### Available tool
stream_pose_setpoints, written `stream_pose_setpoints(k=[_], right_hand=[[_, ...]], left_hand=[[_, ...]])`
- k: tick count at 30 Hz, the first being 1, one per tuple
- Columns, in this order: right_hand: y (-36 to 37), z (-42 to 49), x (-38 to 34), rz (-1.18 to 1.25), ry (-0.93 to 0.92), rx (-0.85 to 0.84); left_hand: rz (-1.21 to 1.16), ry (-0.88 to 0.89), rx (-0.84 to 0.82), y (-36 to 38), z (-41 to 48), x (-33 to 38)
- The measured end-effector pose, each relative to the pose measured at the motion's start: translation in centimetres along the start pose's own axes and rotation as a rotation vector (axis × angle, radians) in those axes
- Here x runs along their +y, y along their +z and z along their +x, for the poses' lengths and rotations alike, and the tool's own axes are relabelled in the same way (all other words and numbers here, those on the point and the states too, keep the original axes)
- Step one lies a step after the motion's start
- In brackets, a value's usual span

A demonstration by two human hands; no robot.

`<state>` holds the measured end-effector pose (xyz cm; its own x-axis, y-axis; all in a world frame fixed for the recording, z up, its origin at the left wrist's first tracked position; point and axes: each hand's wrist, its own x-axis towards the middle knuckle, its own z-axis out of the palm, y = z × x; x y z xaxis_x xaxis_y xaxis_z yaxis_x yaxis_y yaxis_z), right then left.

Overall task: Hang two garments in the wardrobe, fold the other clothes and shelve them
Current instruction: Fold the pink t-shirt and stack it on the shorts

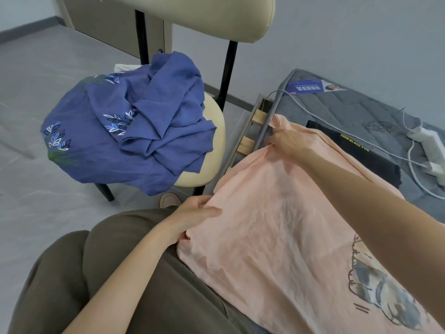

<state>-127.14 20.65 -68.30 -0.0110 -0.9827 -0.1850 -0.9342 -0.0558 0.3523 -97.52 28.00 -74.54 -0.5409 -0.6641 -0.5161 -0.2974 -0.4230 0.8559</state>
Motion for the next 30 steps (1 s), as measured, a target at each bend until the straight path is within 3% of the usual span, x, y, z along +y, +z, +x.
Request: stream_pose_setpoints(k=[5, 14, 24, 30], right_hand=[[-0.9, -2.9, 1.9, 0.108, 0.156, 0.161], [0.6, -12.5, 8.7, 0.342, 0.477, 0.303], [6.3, -25.1, 12.7, 0.511, 0.780, 0.225], [8.2, -29.7, 12.9, 0.822, 0.871, 0.087]], left_hand=[[0.055, 0.090, -0.141, 2.0, -1.4, 2.7], [0.164, 0.193, -0.556, 11.9, -4.1, 8.4], [0.458, 0.242, -0.757, 24.3, -5.2, 6.2], [0.679, 0.163, -0.829, 29.8, -5.2, 3.6]])
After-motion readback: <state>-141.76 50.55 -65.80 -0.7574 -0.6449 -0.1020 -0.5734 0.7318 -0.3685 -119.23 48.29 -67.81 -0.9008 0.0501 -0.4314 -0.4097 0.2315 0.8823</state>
